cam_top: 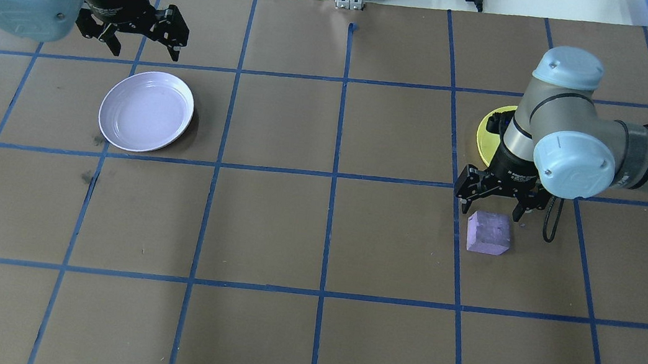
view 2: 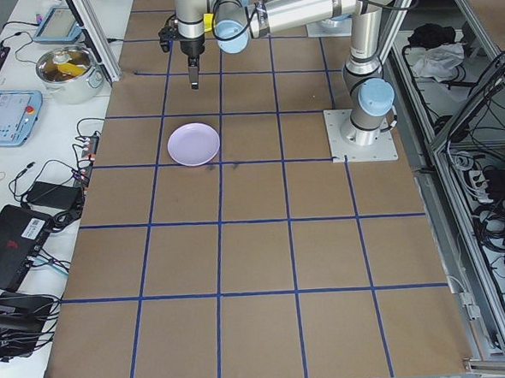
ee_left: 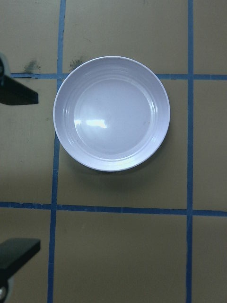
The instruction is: Sort blocks by color into plates
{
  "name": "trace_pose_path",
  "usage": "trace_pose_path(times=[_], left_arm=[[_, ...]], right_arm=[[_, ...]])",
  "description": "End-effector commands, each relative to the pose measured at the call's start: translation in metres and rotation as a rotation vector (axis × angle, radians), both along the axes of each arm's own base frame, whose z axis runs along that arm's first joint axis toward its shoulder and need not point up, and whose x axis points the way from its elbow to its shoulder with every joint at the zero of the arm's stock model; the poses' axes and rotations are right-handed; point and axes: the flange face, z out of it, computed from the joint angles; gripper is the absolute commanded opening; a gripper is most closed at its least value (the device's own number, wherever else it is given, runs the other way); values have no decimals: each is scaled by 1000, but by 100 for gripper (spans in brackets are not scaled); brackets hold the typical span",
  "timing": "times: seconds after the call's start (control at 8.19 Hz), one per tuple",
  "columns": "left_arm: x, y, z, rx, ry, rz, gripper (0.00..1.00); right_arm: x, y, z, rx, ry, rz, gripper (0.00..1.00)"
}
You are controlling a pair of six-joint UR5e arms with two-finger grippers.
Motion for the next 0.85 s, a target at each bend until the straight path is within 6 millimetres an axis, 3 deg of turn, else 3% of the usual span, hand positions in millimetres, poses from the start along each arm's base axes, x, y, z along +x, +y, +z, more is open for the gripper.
trace_pose_path(times=[0.0,0.12,0.37,0.49,0.61,0.73], left_arm=[[0,-1,0,-4,0,0,100],[0,-1,-1,-3,0,1,100],[0,-2,-2,-1,1,0,100],[0,-2,-1,-3,1,0,100],[0,-2,-1,-3,1,0,100],[0,-2,-1,-3,1,0,100]], right_arm=[[-1,24,-29,53,26,9,100],[-3,16,-25,-14,50,25,65],[5,14,-23,-35,-14,-4,13],[13,17,-11,-24,-53,-20,6],[41,16,15,-44,-50,-94,6],[97,24,31,-55,-20,-116,6]])
